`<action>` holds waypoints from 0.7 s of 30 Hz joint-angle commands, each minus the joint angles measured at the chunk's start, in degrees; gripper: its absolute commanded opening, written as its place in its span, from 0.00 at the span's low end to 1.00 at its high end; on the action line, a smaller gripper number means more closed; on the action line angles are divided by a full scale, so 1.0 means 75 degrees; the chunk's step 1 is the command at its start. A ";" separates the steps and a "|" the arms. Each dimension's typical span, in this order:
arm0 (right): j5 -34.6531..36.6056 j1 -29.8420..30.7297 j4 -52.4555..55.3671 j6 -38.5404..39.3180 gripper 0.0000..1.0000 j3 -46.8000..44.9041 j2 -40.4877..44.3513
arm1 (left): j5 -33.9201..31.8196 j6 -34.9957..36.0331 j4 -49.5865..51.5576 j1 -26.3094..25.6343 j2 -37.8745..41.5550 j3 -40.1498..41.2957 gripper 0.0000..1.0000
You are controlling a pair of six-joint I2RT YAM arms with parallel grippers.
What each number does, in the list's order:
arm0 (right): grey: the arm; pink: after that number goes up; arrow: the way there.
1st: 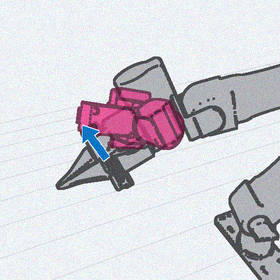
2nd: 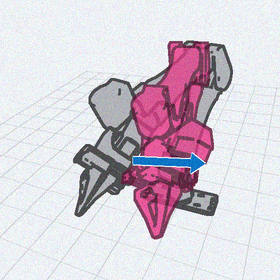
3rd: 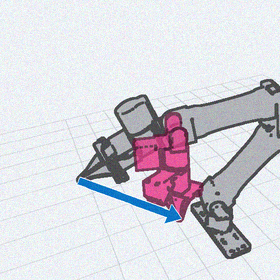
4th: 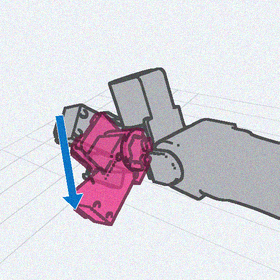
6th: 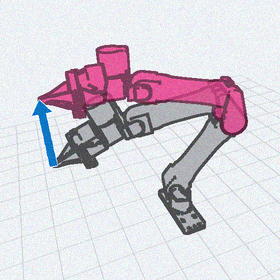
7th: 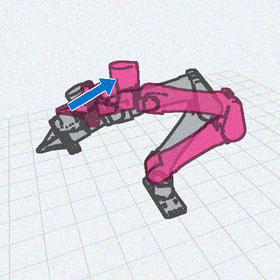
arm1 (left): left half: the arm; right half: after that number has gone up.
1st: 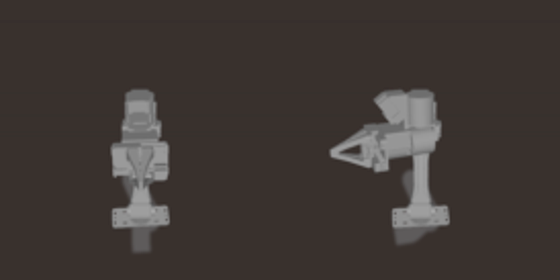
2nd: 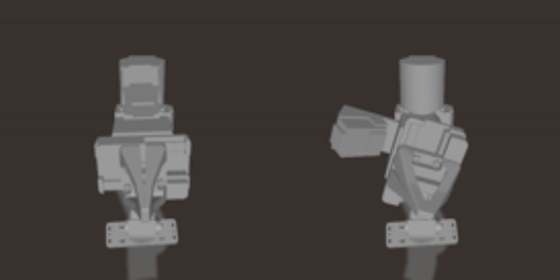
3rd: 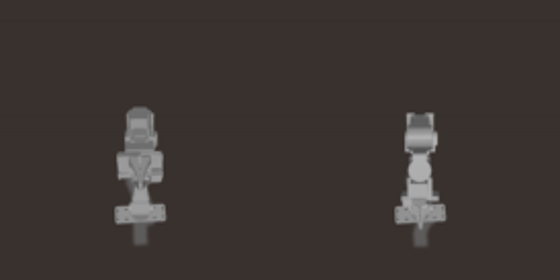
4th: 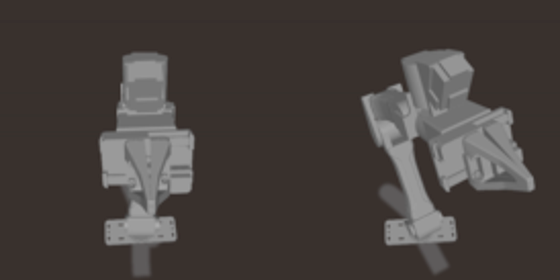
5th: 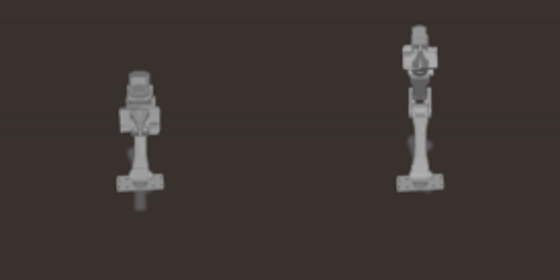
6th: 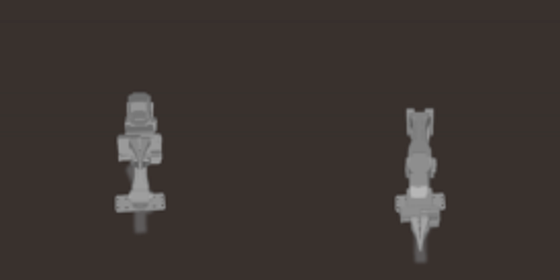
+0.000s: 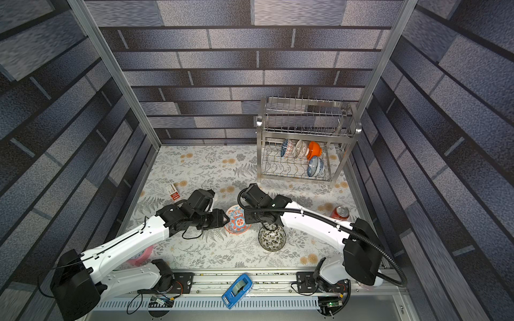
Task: Load bowls into a dish rack
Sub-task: Place the bowl in the dish rack.
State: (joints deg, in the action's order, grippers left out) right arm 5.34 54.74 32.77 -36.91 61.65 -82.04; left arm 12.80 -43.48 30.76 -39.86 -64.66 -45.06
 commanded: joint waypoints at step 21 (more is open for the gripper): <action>0.1745 -0.0004 0.0167 -0.0060 0.00 -0.0313 0.0579 | -0.0065 0.0088 0.0454 0.0034 0.0212 -0.0634 0.81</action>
State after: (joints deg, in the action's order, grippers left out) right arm 14.74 54.74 33.10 -37.85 58.11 -79.99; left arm 12.91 -43.48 32.38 -39.86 -64.20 -48.07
